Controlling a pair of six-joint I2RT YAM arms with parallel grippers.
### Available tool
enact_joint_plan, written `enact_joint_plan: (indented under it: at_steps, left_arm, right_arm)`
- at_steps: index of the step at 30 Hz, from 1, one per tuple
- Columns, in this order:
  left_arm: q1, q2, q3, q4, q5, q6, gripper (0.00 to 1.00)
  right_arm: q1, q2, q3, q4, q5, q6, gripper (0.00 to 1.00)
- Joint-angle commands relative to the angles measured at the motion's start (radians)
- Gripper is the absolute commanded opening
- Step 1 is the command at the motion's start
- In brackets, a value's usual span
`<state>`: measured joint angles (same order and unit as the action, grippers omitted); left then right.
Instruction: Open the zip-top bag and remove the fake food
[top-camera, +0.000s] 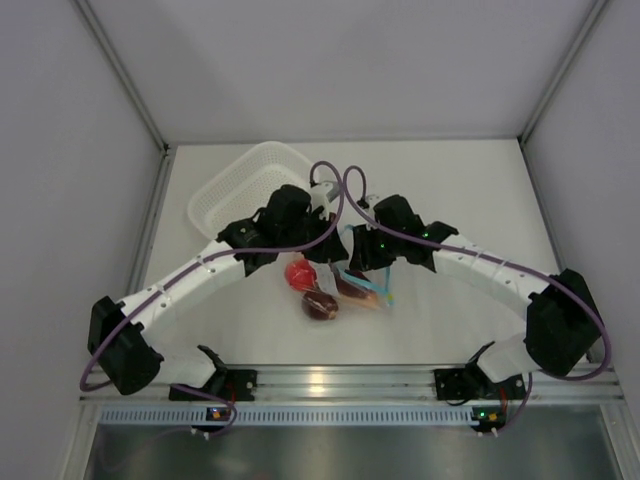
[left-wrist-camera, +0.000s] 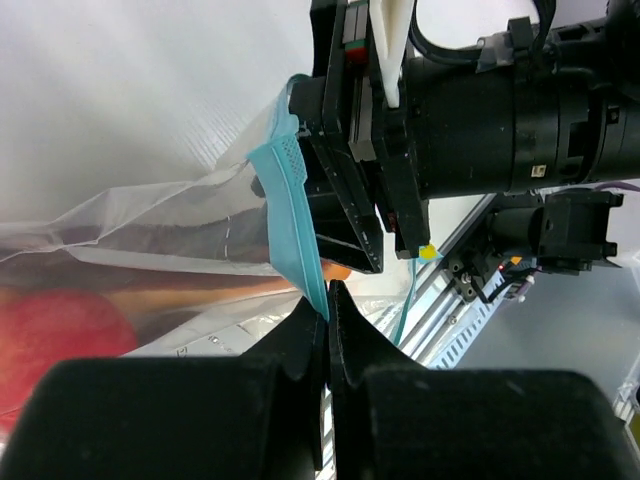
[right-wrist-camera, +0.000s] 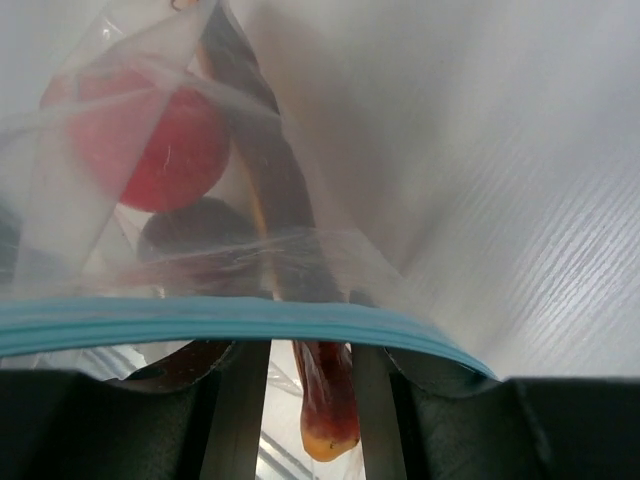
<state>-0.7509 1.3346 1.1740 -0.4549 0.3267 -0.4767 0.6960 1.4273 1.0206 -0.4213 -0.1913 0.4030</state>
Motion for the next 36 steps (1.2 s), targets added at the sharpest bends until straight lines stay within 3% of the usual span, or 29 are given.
enact_joint_plan:
  at_steps: [1, 8, 15, 18, 22, 25, 32, 36]
  left_arm:
    - [-0.011, -0.005, 0.000, 0.067, -0.066, -0.013, 0.00]
    - [-0.036, 0.000, -0.039, 0.093, -0.172, -0.069, 0.00]
    - [-0.079, -0.002, -0.062, 0.105, -0.287, -0.105, 0.00]
    - [-0.102, 0.003, -0.066, 0.113, -0.313, -0.114, 0.00]
    - [-0.113, 0.002, -0.083, 0.142, -0.316, -0.137, 0.00]
    - [-0.114, 0.003, -0.088, 0.147, -0.316, -0.140, 0.00]
    - [-0.114, -0.014, -0.109, 0.147, -0.305, -0.128, 0.00]
    - [-0.114, -0.008, -0.108, 0.151, -0.232, -0.093, 0.00]
  right_arm:
    - [0.014, 0.009, 0.021, -0.031, -0.043, -0.039, 0.37]
    - [0.040, 0.007, -0.120, 0.041, -0.051, -0.049, 0.39]
    - [0.042, -0.004, -0.211, 0.110, -0.181, -0.040, 0.41]
    - [0.042, -0.008, -0.247, 0.183, -0.236, -0.001, 0.36]
    - [0.043, -0.002, -0.281, 0.268, -0.255, 0.054, 0.09]
    - [0.042, -0.008, -0.286, 0.292, -0.234, 0.077, 0.00]
    - [0.043, -0.073, -0.218, 0.196, -0.131, 0.048, 0.00]
    - [0.043, -0.108, -0.154, 0.116, -0.053, 0.016, 0.00]
